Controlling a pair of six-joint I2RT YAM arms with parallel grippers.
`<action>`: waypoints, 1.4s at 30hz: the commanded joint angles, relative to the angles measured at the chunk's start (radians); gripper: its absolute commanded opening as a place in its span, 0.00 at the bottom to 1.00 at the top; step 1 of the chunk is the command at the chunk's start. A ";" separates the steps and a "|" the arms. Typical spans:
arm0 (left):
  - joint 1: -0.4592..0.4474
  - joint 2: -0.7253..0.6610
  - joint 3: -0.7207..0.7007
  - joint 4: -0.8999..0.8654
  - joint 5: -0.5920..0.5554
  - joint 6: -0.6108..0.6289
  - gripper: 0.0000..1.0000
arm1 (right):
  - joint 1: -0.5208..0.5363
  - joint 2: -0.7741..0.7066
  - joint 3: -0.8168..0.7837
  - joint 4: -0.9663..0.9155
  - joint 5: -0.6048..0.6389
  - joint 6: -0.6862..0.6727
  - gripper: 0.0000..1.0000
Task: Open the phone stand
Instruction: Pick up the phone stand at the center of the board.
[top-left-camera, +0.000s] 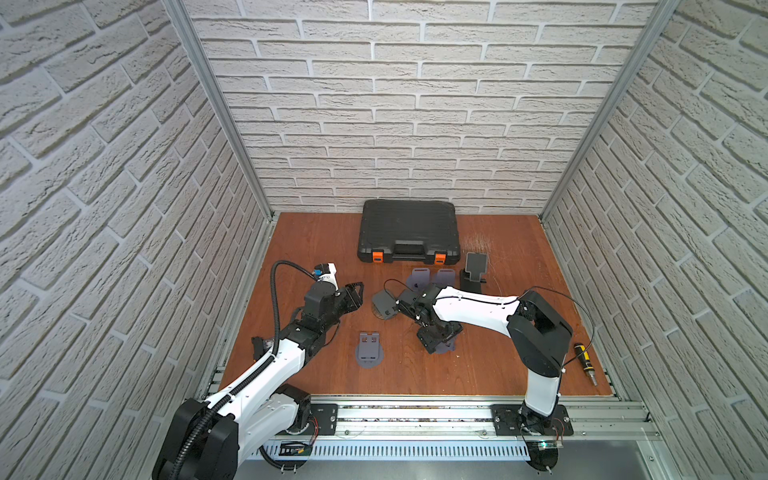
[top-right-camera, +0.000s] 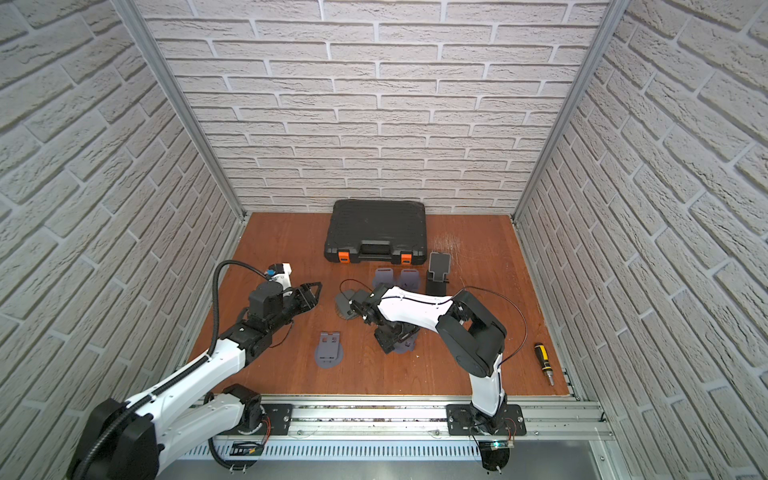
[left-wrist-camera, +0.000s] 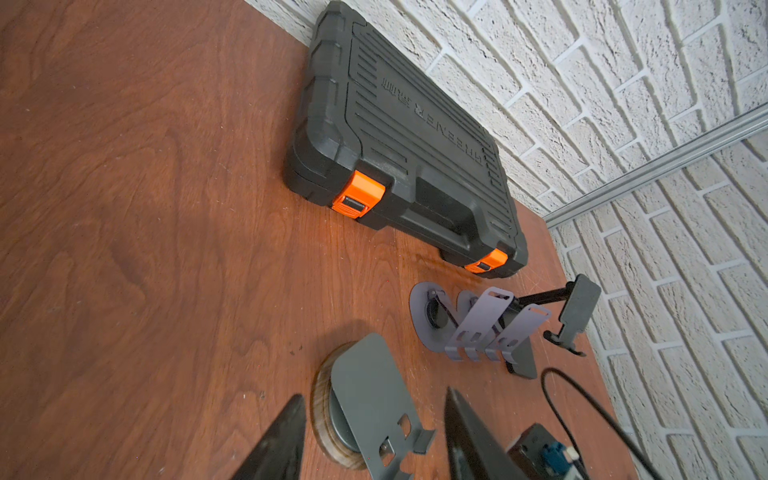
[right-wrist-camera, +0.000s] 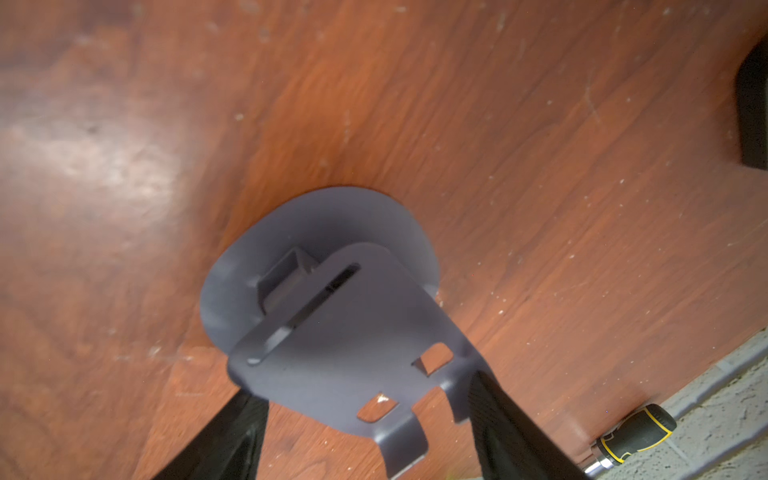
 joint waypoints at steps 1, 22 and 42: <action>0.000 -0.004 0.022 0.022 -0.013 0.006 0.55 | -0.022 0.003 0.025 0.010 0.002 -0.018 0.77; -0.001 0.005 0.020 0.045 -0.002 0.003 0.55 | -0.142 -0.008 -0.025 0.072 -0.210 -0.003 0.70; -0.028 0.022 0.018 0.045 0.024 -0.014 0.54 | -0.151 -0.056 -0.048 0.113 -0.283 0.013 0.27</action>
